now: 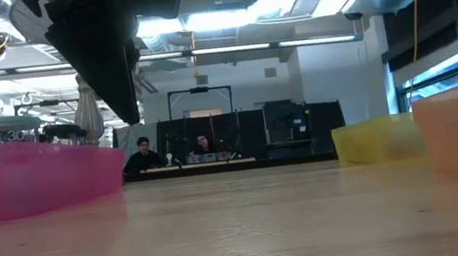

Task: Pick & Place Office items
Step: Put the red digital clock into the orange bin, then return to Home Position

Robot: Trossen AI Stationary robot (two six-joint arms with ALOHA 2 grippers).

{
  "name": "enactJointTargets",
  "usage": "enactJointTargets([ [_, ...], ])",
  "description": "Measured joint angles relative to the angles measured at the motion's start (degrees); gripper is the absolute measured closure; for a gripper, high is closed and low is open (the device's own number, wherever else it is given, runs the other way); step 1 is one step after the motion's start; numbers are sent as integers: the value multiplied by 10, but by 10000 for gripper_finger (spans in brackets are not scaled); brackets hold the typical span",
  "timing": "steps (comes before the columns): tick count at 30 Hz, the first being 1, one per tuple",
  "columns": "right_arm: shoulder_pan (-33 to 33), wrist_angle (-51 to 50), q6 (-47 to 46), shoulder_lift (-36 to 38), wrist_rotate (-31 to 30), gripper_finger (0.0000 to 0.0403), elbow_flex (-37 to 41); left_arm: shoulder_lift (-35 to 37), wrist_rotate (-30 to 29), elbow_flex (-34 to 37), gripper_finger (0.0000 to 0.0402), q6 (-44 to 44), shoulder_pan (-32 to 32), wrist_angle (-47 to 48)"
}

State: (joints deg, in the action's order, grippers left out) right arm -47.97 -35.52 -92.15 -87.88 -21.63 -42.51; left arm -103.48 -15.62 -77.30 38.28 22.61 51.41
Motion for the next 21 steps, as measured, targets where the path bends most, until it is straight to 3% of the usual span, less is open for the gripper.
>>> enactJointTargets([
  [11, 25, 1, 13, 0, 0, 222, 2, 0, -29, 0, 155, 0, 0, -6],
  [17, 25, 5, 12, 0, 5, 186, 2, 0, -30, 0, 155, 0, 0, -6],
  [21, 26, 5, 11, 0, 41, 155, 2, 0, -30, 0, 155, 0, 0, -6],
])
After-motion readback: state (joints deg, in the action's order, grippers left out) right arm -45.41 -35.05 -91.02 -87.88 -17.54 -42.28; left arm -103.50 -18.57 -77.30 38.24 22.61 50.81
